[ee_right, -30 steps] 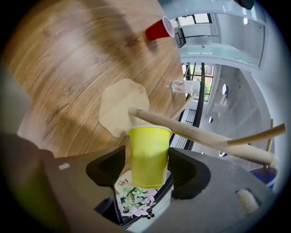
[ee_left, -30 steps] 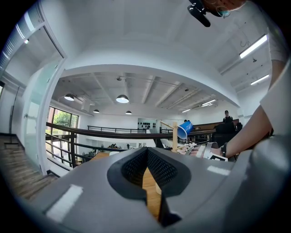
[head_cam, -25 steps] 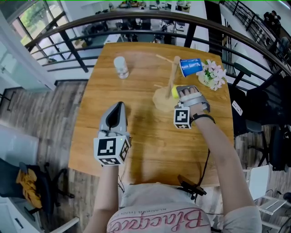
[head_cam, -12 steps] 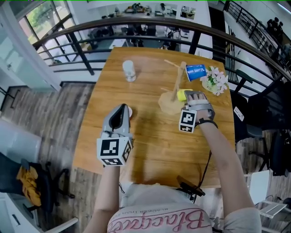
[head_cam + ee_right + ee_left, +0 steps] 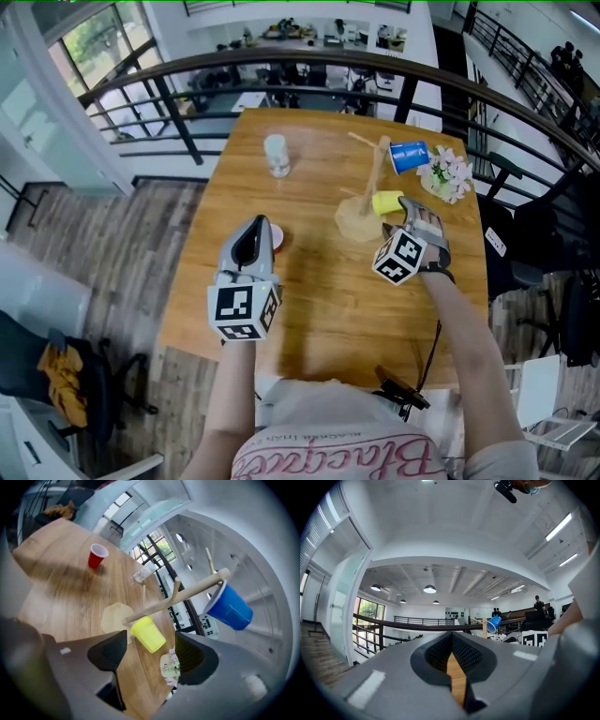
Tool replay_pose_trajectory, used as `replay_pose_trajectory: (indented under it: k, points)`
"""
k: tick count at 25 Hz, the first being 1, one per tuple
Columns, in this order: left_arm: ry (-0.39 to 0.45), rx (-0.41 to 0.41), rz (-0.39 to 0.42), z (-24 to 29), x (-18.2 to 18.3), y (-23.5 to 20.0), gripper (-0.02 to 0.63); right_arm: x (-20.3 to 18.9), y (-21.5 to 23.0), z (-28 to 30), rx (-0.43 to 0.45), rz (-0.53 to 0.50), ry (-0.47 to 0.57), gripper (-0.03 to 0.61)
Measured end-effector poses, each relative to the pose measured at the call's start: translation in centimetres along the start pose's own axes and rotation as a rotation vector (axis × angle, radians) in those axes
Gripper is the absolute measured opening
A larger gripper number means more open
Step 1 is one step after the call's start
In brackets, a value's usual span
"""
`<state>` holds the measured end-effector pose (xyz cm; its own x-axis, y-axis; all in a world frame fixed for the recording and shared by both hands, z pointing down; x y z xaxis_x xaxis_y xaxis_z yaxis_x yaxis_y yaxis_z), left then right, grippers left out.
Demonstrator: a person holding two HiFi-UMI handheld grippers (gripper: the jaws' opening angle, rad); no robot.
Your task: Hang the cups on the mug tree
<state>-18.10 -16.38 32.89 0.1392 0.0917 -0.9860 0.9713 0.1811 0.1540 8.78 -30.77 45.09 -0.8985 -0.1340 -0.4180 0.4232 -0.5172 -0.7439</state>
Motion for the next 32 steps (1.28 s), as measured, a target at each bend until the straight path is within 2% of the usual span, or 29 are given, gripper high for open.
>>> replay_pose_trajectory:
  k: [3,5,10,19,22,24,26,32]
  points:
    - [0.012,0.01,0.0,-0.4,0.4,-0.3,0.012,0.7,0.6,-1.9,0.019,0.21,0.052,0.314]
    - [0.022,0.019,-0.003,-0.6,0.6,-0.6,0.012,1.2,1.1,-3.2,0.017,0.312,0.093,0.313]
    - [0.045,0.027,0.0,-1.2,1.2,-1.0,0.012,2.3,2.1,-6.6,-0.026,0.442,0.197,0.287]
    - [0.073,0.016,0.031,-1.8,2.1,-1.2,0.012,3.4,1.7,-12.0,-0.066,0.744,0.395,0.216]
    - [0.081,0.014,0.033,-1.9,2.2,-1.3,0.012,3.6,1.4,-13.5,-0.074,0.81,0.442,0.182]
    - [0.081,0.011,0.036,-1.9,2.1,-1.3,0.012,3.4,1.4,-14.4,-0.098,0.83,0.469,0.157]
    - [0.081,0.004,0.038,-1.9,2.0,-1.2,0.012,3.4,1.5,-15.3,-0.125,0.84,0.503,0.106]
    - [0.088,-0.028,0.06,-1.6,1.9,-0.9,0.012,3.2,2.3,-17.3,-0.177,0.909,0.571,0.038]
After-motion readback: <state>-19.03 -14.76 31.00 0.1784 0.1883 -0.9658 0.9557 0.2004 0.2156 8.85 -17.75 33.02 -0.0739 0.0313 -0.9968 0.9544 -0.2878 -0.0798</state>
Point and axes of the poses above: the fingertips, and each gripper's own axes: z forward along the fingers, y to its right, x out of its top, the point moved 5 cm from there along -z, backward along the fingers, and after that the axes turned 9 degrees about z, right-handed, at the moved point
